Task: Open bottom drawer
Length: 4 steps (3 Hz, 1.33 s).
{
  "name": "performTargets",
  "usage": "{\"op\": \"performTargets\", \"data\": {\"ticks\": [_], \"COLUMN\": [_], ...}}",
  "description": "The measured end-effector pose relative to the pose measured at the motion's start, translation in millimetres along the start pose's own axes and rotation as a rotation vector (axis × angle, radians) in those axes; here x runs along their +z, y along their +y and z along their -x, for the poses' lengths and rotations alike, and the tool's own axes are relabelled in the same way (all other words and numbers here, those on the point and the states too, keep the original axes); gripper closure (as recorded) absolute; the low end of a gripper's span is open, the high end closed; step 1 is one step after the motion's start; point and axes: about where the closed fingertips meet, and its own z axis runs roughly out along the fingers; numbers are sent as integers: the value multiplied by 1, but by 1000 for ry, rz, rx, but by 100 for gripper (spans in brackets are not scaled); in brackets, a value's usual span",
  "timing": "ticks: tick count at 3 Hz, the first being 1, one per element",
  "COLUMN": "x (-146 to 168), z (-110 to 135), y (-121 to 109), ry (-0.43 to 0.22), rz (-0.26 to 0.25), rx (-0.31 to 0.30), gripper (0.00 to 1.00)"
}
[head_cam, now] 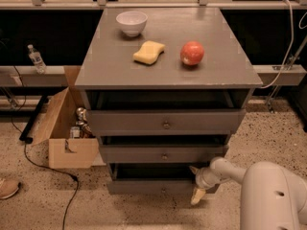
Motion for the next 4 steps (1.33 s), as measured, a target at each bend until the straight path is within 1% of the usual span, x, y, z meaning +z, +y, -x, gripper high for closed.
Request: {"op": "performTargets", "data": {"ticks": [1,2,3,4], "x": [7,12,12,6], "z": [1,-9,-19,-16], "y": [10,32,49,47], "ry": [-7,15,37,37], "rz": [65,156,210,210], "rx": [-33,-38,-20,-20], "gripper": [0,26,50,72]}}
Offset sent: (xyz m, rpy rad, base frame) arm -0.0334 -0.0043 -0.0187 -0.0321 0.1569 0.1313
